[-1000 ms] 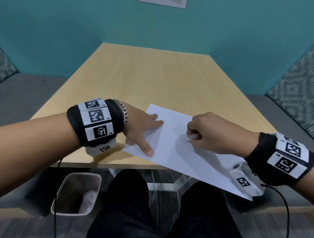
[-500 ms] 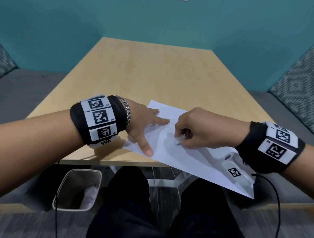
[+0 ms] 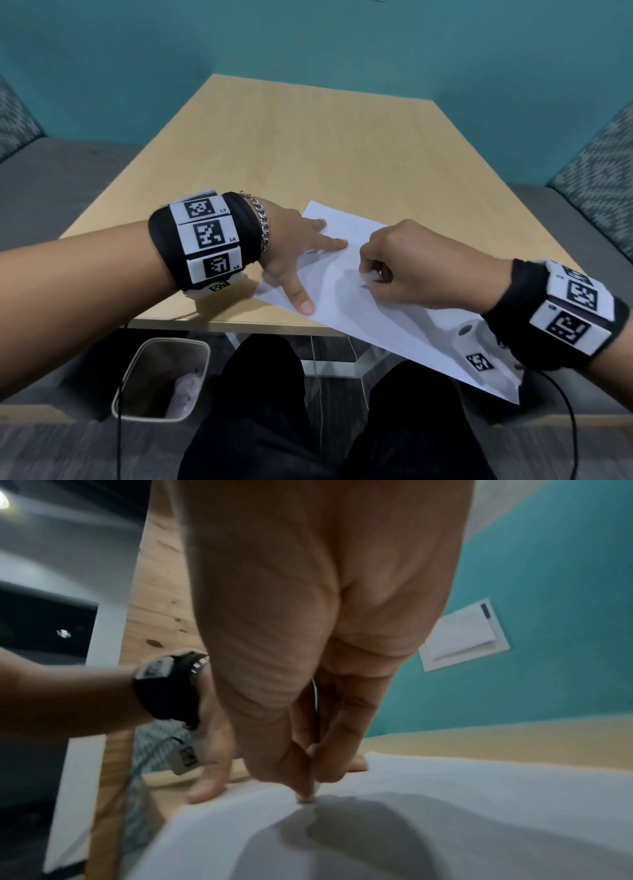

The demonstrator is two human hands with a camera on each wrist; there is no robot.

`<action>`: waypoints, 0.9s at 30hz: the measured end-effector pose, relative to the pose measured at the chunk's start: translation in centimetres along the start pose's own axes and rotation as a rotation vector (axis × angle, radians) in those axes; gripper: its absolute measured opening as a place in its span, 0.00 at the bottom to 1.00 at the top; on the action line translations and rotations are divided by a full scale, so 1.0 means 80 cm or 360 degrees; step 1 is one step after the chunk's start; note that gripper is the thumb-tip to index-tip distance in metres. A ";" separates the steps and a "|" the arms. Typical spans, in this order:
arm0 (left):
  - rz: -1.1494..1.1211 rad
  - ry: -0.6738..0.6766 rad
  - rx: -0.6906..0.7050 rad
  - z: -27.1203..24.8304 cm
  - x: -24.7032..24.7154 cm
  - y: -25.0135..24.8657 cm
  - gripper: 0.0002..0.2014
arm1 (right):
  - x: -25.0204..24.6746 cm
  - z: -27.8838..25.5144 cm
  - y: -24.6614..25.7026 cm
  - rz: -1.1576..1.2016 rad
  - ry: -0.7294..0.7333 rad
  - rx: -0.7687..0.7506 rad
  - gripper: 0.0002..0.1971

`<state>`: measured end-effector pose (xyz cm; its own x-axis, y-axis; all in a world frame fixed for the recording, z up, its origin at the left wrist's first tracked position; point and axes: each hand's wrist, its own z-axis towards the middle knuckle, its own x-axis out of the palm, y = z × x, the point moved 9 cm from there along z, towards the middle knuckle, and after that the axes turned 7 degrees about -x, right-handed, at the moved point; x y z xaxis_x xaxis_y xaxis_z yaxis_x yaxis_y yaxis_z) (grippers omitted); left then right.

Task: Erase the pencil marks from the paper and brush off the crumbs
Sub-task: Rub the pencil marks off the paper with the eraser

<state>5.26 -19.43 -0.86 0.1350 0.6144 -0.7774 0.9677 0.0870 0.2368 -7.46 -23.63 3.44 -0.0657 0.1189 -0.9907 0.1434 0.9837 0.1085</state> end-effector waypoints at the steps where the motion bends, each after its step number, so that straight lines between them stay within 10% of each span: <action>1: -0.0002 -0.0003 0.0002 0.000 0.000 0.000 0.65 | 0.004 -0.003 0.011 0.0032 0.0031 -0.0054 0.03; 27: -0.0016 -0.0013 0.0008 0.003 0.001 0.001 0.65 | -0.002 0.010 0.007 -0.0014 -0.0014 -0.0059 0.01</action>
<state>5.36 -19.53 -1.06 0.1271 0.6071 -0.7844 0.9700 0.0892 0.2262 -6.56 -23.20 3.60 -0.0581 0.1094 -0.9923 0.1061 0.9890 0.1029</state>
